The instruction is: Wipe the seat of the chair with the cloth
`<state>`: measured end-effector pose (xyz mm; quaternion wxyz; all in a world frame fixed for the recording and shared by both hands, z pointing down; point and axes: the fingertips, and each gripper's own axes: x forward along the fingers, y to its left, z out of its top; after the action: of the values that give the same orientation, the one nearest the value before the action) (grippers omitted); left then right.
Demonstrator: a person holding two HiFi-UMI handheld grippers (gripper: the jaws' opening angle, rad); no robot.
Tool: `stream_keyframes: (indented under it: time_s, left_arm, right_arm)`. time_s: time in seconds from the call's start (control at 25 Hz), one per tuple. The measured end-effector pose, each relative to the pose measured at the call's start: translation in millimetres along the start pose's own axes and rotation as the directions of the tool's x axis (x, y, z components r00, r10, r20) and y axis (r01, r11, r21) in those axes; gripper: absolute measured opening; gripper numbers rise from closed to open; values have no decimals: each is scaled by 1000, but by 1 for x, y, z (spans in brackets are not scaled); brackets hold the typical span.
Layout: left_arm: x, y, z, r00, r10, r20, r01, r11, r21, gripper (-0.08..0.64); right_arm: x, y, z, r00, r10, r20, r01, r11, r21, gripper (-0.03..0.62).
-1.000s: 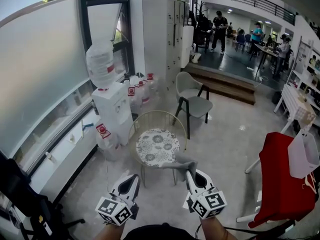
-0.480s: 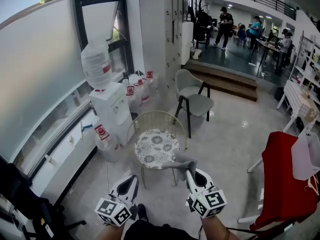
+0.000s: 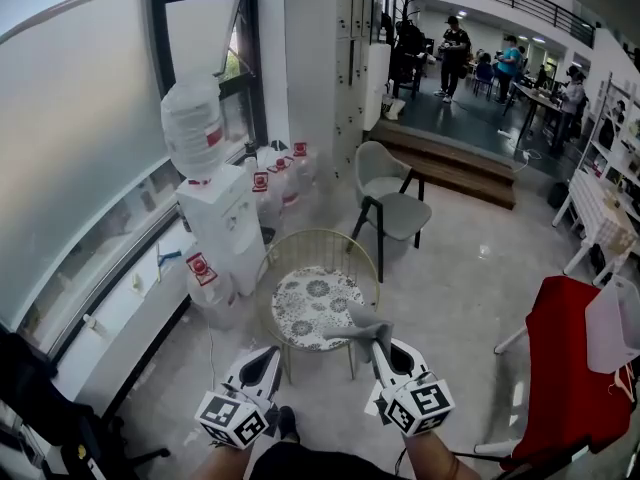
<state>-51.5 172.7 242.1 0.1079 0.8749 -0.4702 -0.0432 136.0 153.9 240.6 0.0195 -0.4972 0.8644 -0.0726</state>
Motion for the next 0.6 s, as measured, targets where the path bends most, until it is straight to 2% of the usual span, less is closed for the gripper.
stream_keyframes:
  time_s: [0.36, 0.6]
  left_arm:
    - [29, 60, 2, 1000, -10, -24, 11, 1000, 7, 8]
    - [44, 106, -7, 998, 8, -67, -9, 1000, -18, 7]
  right_arm:
    - [78, 4, -16, 999, 12, -50, -11, 1000, 25, 26]
    - [131, 1, -36, 996, 16, -89, -12, 999, 44, 26]
